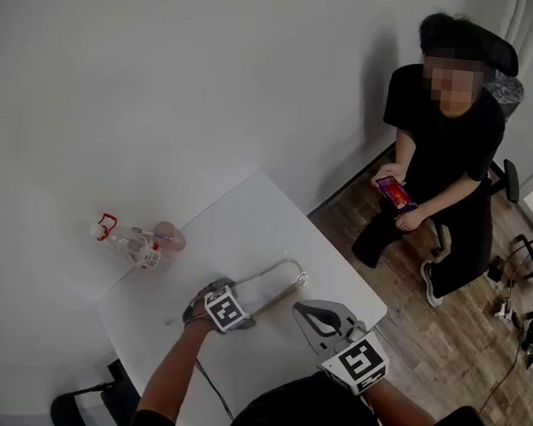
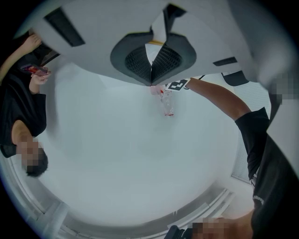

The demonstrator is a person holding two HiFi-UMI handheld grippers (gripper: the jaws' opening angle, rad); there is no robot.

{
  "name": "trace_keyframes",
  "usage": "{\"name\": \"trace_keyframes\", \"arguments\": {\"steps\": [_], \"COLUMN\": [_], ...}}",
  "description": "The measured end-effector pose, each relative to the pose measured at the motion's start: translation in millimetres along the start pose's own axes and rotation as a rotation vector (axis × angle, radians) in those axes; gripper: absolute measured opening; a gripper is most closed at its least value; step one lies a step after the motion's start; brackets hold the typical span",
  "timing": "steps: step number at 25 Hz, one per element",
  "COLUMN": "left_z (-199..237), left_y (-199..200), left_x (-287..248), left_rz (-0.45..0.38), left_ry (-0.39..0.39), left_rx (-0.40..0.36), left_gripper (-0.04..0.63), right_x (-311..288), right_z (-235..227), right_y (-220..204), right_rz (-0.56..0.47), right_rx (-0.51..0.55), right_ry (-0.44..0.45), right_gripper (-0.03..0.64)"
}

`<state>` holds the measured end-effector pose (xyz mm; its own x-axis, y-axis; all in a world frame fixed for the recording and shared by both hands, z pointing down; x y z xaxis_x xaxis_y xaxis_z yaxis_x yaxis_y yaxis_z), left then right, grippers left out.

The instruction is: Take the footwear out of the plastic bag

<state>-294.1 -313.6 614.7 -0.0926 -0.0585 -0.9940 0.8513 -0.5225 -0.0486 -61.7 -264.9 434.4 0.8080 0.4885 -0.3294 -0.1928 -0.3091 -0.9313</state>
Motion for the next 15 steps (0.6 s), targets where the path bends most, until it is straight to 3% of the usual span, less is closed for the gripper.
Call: {"name": "trace_keyframes", "arguments": {"steps": [6, 15], "left_z": [-13.4, -28.2], "left_y": [-8.1, -46.9], "left_x": [7.7, 47.5], "left_rz": [-0.05, -0.245], "left_ry": [0.087, 0.191], "left_rx": [-0.061, -0.033], "left_gripper": [0.545, 0.505], "right_x": [6.6, 7.3], "right_z": [-5.9, -12.2], "right_y": [1.3, 2.1], "right_rz": [0.004, 0.003], "right_rx": [0.012, 0.005], "right_ry": [-0.009, -0.014], "right_gripper": [0.017, 0.017]}}
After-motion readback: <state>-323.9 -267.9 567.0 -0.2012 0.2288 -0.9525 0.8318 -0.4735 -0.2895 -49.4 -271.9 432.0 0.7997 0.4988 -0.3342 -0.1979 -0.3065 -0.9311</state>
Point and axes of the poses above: the fingertips, and each gripper's own axes: x backward along the fingers, z to its left, y out of its top, the point moved 9 cm from there along x, backward along the fingers, and after that the axes turned 8 degrees about z, right-handed, at the moved point
